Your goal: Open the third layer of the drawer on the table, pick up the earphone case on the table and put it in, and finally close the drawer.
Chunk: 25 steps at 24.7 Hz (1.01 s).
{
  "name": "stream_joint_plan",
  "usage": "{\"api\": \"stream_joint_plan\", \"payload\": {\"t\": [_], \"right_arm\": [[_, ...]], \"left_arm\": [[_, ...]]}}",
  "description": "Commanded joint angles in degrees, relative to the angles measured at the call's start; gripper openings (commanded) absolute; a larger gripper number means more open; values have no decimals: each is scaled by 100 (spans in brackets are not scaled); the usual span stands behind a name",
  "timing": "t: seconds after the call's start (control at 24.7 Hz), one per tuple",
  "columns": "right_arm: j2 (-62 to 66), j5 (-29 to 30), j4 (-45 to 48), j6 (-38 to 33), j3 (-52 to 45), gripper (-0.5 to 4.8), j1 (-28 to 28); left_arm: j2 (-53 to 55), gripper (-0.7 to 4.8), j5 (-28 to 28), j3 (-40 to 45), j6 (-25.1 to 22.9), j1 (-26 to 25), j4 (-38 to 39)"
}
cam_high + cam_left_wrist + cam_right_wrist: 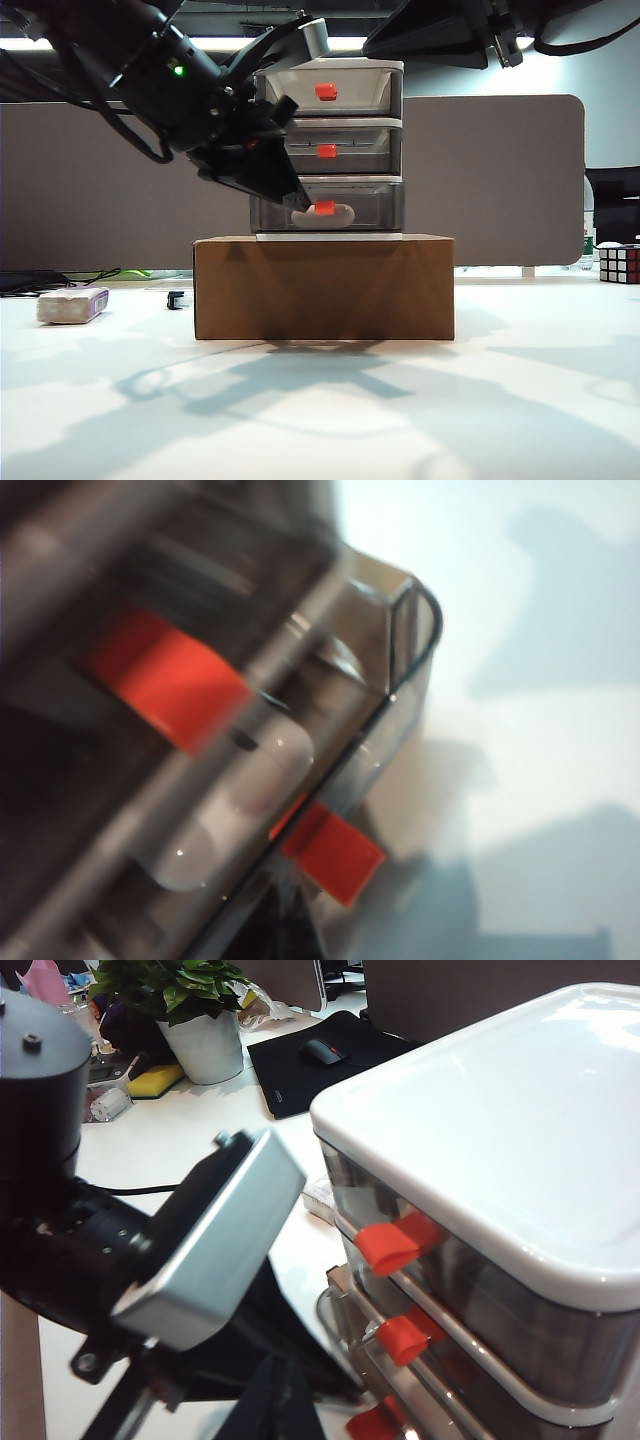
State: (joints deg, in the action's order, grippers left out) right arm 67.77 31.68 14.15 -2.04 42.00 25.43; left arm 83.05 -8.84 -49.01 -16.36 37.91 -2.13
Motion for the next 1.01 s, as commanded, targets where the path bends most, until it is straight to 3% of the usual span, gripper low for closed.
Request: {"api": "stream_joint_plan", "payload": {"t": [0.04,0.57,0.69,0.85,1.01], "right_arm": [[-37,-7,20,48,37,-6,-4],[-140,-225,-118,125,37,-6,-2],[-310,-243,-295,166,37,-6,-2],[-916,-520,-1091,413,35,-6,0],[-2133,-1305,-2216,573,-133,-5,7]], "left_arm": [[103,-6,186,-4,74,0,-404],[378,-6,1150,175,74,431,-1508],[297,-6,1475,175,42,706,-1060],[-280,-6,1676,243,31,1134,332],[-1963,-6,1932,1156,179,1375,592]]}}
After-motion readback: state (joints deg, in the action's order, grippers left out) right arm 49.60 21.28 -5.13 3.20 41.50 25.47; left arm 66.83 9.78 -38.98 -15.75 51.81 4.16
